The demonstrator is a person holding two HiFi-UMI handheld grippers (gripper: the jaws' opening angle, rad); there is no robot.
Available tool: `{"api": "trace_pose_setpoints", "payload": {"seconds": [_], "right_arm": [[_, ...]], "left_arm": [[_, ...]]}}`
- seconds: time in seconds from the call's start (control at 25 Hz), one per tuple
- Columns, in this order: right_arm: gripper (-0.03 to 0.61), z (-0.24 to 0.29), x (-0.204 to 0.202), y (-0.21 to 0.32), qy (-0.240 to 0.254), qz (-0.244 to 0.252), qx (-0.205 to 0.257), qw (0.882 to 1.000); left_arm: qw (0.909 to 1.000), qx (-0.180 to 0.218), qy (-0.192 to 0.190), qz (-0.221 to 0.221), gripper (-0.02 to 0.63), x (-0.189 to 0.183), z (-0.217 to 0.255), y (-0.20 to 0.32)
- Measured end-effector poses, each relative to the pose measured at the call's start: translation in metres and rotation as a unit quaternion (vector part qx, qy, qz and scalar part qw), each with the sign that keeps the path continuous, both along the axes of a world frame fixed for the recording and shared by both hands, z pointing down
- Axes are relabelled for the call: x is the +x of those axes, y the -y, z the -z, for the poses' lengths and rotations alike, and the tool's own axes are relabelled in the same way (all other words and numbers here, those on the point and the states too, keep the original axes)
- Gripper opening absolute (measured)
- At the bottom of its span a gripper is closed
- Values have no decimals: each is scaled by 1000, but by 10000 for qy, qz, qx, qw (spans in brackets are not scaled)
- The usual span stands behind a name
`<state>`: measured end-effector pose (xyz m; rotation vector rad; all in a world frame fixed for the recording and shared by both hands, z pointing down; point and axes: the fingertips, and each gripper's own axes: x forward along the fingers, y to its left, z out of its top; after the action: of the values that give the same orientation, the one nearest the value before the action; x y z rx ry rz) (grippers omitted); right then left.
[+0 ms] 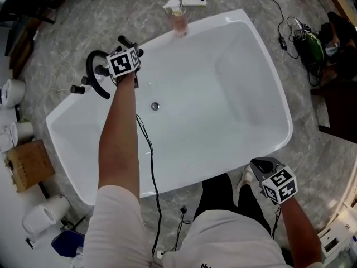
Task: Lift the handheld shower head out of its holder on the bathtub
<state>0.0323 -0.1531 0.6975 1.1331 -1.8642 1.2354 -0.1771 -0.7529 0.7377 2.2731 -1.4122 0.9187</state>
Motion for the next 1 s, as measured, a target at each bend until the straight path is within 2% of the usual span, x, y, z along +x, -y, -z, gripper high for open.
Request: {"api": "trace_pose_setpoints", "payload": {"seconds": [0.32, 0.52, 0.64, 0.76, 1.0], "right_arm": [[25, -8, 1, 0, 9, -10, -124, 9999], [25, -12, 2, -5, 28, -19, -166, 9999], [25, -14, 3, -3, 2, -29, -142, 9999], [25, -14, 6, -2, -14, -4, -93, 10000], [25, -7, 1, -3, 60, 2, -32, 10000]], "left_arm": [[9998, -78, 107, 132, 268, 0, -18, 29], [9996, -143, 74, 252, 231, 5, -25, 32], [9991, -131, 113, 386, 149, -1, -28, 34], [9986, -154, -27, 505, 144, -2, -25, 33], [9985, 24, -49, 540, 141, -4, -11, 20]]}}
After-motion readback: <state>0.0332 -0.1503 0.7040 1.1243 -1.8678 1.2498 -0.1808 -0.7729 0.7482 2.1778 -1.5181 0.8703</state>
